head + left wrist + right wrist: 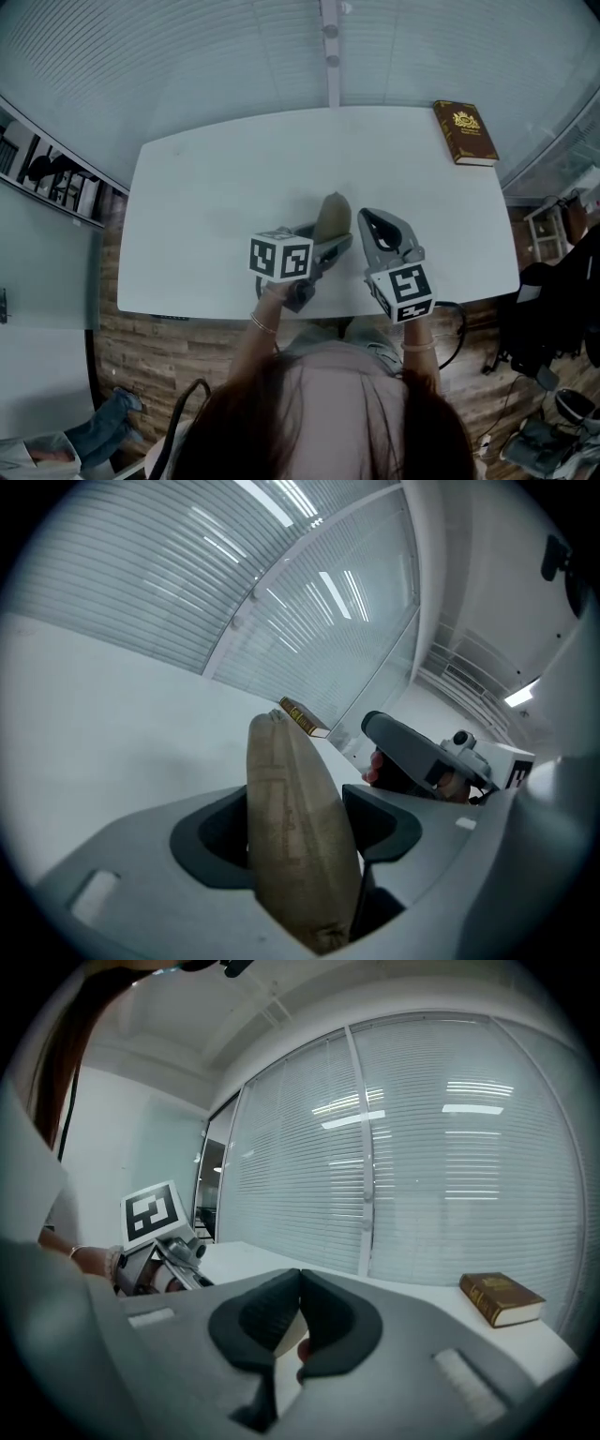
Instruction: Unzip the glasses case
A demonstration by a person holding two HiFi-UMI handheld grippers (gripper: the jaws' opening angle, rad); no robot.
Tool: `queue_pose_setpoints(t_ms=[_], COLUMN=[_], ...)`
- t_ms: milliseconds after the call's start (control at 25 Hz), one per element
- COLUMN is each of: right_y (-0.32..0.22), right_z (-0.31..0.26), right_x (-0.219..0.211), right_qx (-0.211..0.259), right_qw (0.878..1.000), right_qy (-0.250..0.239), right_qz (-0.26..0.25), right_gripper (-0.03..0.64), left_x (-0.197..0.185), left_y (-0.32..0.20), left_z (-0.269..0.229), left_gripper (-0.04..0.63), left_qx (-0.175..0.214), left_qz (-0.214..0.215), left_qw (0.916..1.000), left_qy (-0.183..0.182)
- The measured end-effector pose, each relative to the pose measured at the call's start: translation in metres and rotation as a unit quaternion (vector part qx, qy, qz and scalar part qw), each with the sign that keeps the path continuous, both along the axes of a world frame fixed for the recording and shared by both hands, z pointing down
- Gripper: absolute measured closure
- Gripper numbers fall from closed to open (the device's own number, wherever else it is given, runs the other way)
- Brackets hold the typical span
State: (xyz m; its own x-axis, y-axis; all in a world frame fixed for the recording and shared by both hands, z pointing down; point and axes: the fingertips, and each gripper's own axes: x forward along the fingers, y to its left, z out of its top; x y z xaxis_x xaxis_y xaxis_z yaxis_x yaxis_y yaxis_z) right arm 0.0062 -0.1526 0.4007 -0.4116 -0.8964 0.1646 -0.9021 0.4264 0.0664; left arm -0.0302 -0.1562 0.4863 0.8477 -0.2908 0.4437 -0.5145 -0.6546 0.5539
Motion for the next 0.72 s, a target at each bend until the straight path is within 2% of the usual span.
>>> queue_pose_setpoints(t_ms=[200, 400, 720], right_y=[-0.008, -0.019, -0.035], right_z=[-0.018, -0.03, -0.046], right_x=[0.007, 0.011, 0.024], right_qx=[0.002, 0.005, -0.004], right_qw=[0.997, 0.991, 0.979], right_qy=[-0.063, -0.076, -0.129], right_qz=[-0.054, -0.106, -0.158], right_gripper=[0.614, 0.614, 0.614], left_x=[0.008, 0.012, 0.013], left_y=[-0.01, -0.021, -0.027], left_z=[-0.026, -0.052, -0.075], left_gripper=[0.293, 0.293, 0.293], left_qx=[0.05, 0.084, 0.134], left_qz=[0.004, -0.002, 0.005], left_qw=[0.9987, 0.9964, 0.991], left_qy=[-0.004, 0.007, 0.002])
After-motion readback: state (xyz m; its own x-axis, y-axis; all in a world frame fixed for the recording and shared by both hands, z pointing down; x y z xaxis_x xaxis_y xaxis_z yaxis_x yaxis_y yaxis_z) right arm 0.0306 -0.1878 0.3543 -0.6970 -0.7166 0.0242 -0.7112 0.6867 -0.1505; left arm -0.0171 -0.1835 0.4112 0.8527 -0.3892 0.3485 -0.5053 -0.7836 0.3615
